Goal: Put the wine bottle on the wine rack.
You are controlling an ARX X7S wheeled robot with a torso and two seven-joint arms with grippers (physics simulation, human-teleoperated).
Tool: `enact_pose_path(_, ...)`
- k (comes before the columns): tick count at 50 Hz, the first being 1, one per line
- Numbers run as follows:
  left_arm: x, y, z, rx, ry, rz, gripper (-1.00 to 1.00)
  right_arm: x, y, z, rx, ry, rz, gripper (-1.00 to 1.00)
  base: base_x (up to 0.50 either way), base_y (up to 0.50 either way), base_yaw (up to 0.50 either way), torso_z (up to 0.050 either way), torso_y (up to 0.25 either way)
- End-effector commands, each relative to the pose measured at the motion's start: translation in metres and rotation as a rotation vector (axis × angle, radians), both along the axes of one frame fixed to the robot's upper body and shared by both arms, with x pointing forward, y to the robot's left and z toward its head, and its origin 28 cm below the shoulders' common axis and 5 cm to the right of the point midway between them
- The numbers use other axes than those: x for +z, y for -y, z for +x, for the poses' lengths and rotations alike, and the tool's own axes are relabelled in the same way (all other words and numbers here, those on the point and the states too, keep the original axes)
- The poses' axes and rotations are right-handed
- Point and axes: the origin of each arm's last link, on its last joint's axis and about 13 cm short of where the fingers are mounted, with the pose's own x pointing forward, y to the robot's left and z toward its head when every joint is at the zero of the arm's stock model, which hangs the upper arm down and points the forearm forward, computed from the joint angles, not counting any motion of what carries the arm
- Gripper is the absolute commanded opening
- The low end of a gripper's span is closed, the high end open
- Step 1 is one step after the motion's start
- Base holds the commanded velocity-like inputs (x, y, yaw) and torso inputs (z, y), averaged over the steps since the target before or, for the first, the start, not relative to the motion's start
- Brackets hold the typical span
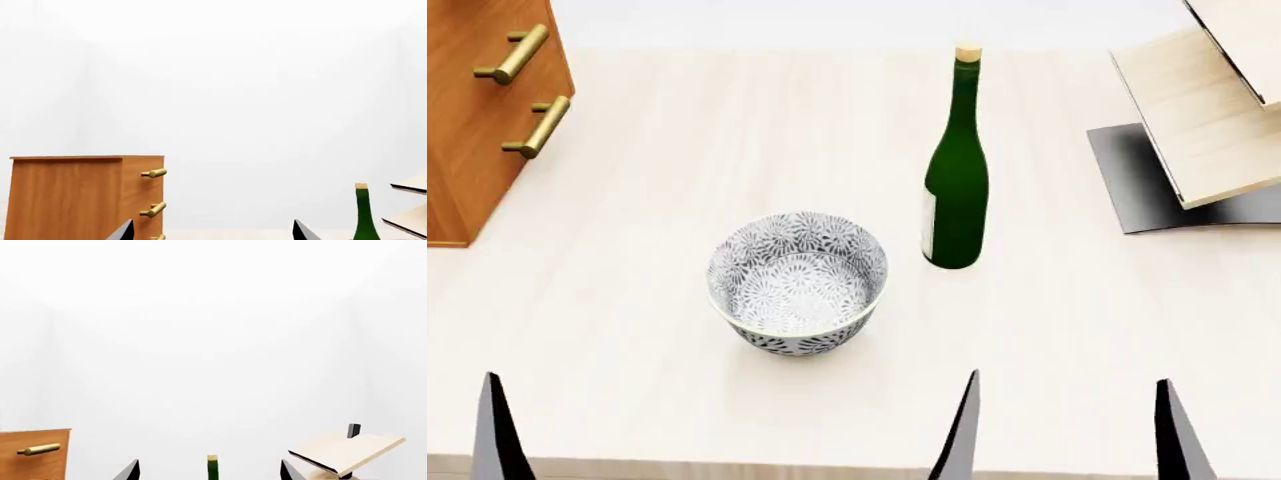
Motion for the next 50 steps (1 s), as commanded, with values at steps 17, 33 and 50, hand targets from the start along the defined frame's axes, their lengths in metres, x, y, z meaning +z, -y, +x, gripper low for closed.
enact_pose_path(17,0.0144,0.0012,-0.0155,0.020,0.180,0.012,1.00,0.0081,0.0006,-0.0073,-0.004,0.119,0.022,1.00,0.00,0.00,0.00,0.000,0.000)
enact_pose_path(33,0.0145,0.0013,-0.0158,0.023,0.181,0.013,1.00,0.0047,-0.0003,-0.0050,0.003,0.080,0.011,1.00,0.01,0.00,0.00,0.000,0.000)
enact_pose_path(50,0.0143,0.0018,-0.0159,0.019,0.179,0.011,1.00,0.0049,0.0000,-0.0049,0.001,0.074,0.018,1.00,0.02,0.00,0.00,0.000,0.000)
